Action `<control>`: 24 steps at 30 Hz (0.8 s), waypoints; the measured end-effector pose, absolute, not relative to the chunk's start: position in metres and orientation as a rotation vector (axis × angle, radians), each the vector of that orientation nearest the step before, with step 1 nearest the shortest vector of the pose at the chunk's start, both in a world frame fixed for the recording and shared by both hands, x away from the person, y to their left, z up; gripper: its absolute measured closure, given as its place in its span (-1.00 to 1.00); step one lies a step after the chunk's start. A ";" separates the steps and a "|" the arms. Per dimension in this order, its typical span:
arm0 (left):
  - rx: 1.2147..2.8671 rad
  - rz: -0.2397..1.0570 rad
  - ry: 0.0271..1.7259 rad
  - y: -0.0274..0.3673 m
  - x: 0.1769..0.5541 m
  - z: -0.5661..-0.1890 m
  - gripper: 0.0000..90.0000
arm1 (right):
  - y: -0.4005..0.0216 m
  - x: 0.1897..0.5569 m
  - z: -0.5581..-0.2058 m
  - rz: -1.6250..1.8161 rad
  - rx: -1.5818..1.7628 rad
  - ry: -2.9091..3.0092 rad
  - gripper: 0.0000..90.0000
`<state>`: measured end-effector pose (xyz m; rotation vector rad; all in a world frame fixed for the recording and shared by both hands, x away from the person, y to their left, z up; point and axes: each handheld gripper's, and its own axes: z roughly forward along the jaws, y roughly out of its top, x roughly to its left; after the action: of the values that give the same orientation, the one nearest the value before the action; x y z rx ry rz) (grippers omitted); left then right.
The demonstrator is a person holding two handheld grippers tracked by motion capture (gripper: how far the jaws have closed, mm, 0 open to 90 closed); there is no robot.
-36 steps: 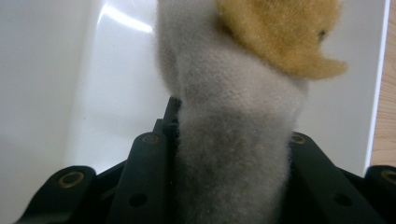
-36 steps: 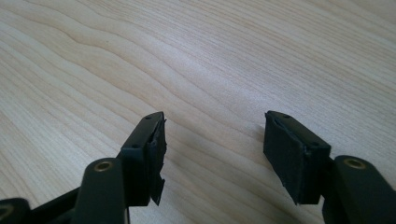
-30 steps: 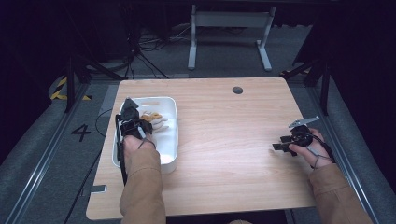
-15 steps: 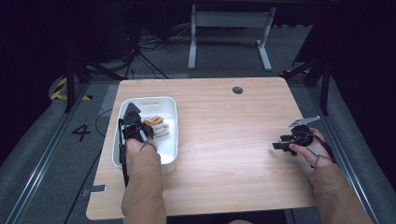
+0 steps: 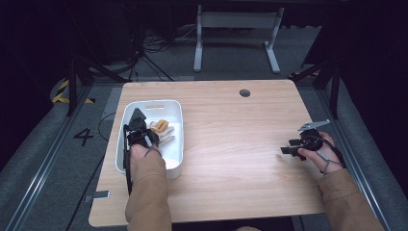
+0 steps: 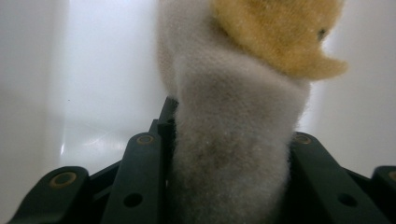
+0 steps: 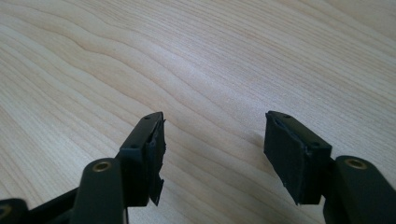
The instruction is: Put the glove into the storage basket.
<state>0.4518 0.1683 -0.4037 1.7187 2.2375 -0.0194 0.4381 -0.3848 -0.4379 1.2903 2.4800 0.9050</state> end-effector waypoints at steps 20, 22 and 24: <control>1.886 -0.104 2.160 0.149 0.458 -0.404 -1.00 | -0.385 0.438 -0.437 0.922 1.289 2.468 -0.16; 1.876 -0.084 2.151 0.150 0.458 -0.401 -1.00 | -0.385 0.437 -0.436 0.924 1.289 2.466 -0.16; 1.873 -0.078 2.143 0.150 0.457 -0.400 -1.00 | -0.385 0.437 -0.436 0.925 1.290 2.465 -0.16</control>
<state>0.4574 0.1501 -0.4000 1.8731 2.1434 -0.0783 0.4374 -0.3847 -0.4362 1.2899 2.4648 0.9246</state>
